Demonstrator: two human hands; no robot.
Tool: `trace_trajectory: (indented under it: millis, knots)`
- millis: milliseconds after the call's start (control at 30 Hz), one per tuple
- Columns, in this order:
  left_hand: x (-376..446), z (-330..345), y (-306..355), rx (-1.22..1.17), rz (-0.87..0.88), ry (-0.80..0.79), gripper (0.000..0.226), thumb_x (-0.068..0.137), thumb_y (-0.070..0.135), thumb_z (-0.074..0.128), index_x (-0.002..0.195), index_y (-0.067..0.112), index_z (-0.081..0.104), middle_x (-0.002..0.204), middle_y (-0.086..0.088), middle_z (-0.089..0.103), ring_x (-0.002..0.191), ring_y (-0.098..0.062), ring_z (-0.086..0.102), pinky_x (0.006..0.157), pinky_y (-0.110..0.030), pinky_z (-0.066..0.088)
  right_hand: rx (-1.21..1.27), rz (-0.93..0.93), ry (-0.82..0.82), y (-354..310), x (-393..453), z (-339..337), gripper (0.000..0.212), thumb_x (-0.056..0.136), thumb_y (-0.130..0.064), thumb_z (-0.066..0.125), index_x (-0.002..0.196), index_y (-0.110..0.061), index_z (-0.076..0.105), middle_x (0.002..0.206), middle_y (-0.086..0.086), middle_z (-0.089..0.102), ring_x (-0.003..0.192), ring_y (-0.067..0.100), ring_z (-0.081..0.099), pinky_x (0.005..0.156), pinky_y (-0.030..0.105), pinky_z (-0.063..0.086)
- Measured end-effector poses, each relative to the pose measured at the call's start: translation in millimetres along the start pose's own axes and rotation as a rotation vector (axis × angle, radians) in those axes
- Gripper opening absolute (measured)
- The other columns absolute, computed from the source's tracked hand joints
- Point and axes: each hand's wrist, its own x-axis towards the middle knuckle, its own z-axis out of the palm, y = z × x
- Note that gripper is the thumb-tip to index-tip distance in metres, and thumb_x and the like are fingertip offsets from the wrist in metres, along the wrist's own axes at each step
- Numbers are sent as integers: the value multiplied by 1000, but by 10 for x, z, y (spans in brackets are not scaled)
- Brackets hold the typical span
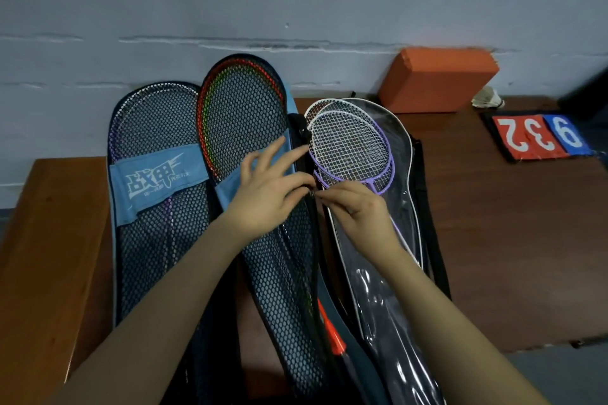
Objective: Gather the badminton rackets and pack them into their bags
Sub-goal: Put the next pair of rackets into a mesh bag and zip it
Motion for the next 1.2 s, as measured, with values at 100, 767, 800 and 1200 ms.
trace_trajectory:
  millis: [100,767,800,1200]
  knots:
    - [47,-8,-32,47,-13,-2,31,88,43,39,91,31,67,136,4,49,135,-27,30,100,-41,12,-15,14,-3,-11,-33,-28,17,83,-11,61,94,-6,73,85,3,69,82,8,58,76,15,45]
    - [-453,470,588,-60,-24,-213,33,96,30,45,128,34,51,150,11,27,141,-19,12,105,-40,5,46,260,-139,119,-877,-271,10,83,-9,66,89,-12,73,81,1,65,74,15,61,71,34,50]
    - [-566,504,641,-92,-47,-216,33,97,31,42,128,34,50,149,13,28,140,-16,14,104,-36,5,63,256,-125,110,-891,-280,10,83,-8,66,90,-12,73,81,-1,65,74,13,60,71,32,50]
    - [-653,497,763,-52,-54,19,30,91,41,38,92,25,63,114,9,57,113,-8,42,91,-29,12,199,268,-88,-21,-1155,-310,10,81,-10,65,87,-9,73,80,-2,64,73,0,57,72,16,45]
